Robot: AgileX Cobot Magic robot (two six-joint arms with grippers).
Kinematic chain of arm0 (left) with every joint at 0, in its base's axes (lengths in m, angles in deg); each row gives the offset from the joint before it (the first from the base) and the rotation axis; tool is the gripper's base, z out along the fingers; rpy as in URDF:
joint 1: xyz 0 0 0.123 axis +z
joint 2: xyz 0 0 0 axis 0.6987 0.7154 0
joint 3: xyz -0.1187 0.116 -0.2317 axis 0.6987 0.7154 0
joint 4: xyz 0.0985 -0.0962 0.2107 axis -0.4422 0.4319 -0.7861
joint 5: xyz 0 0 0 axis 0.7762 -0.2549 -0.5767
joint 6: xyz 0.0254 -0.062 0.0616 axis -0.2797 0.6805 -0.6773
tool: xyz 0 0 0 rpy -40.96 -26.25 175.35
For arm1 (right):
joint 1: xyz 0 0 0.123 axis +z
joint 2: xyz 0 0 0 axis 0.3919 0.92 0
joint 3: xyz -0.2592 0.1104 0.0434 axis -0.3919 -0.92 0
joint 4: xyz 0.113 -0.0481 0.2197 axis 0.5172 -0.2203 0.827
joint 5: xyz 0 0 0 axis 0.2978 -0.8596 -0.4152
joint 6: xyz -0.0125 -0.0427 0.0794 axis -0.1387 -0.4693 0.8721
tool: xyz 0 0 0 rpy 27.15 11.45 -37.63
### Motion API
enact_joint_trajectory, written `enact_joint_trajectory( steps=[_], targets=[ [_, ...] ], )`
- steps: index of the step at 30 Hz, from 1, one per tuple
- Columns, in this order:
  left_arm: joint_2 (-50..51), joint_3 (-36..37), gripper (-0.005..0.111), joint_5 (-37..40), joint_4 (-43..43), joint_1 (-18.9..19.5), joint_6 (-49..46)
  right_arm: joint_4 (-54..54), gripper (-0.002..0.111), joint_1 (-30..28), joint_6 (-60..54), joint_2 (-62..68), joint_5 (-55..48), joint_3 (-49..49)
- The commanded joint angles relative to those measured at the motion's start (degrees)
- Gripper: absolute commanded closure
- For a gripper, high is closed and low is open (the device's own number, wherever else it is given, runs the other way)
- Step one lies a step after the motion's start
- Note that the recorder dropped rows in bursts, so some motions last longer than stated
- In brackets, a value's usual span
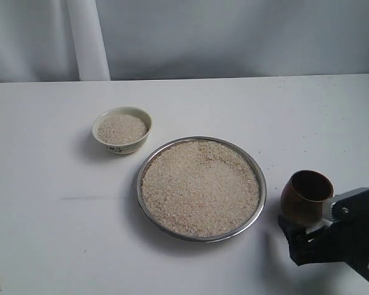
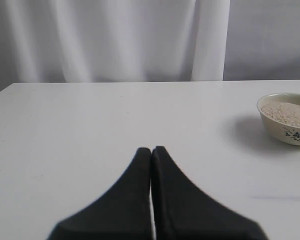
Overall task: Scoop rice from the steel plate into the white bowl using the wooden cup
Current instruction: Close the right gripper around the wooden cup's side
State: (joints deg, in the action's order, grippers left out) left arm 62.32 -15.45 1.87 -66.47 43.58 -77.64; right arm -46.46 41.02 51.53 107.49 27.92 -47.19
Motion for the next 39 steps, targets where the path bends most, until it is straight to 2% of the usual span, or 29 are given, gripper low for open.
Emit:
enact_joint_trajectory(
  steps=[1, 4, 9, 14, 19, 27, 39],
  targets=[
    [-0.14, 0.09, 0.107, -0.33, -0.02, -0.15, 0.22, -1.94, 0.003, 0.34, -1.13, 0.07, 0.42, 1.28],
    [-0.14, 0.09, 0.107, -0.33, -0.02, -0.15, 0.22, 1.39, 0.003, 0.34, -1.01, 0.07, 0.23, 1.55],
    [-0.14, 0.09, 0.107, -0.33, -0.02, -0.15, 0.22, 0.88, 0.003, 0.34, -1.01, 0.07, 0.64, 1.91],
    [-0.14, 0.09, 0.107, -0.33, -0.02, -0.15, 0.22, 0.88, 0.003, 0.34, -1.01, 0.07, -7.66, 6.49],
    [-0.14, 0.09, 0.107, -0.33, -0.02, -0.15, 0.22, 0.88, 0.003, 0.34, -1.01, 0.46, -9.79, 8.93],
    [-0.14, 0.09, 0.107, -0.33, -0.02, -0.15, 0.22, 1.41, 0.003, 0.34, -0.23, 4.66, -2.48, 9.53],
    [-0.14, 0.09, 0.107, -0.33, -0.02, -0.15, 0.22, 5.16, 0.003, 0.34, 0.60, 4.65, -2.32, 9.53]
  ],
)
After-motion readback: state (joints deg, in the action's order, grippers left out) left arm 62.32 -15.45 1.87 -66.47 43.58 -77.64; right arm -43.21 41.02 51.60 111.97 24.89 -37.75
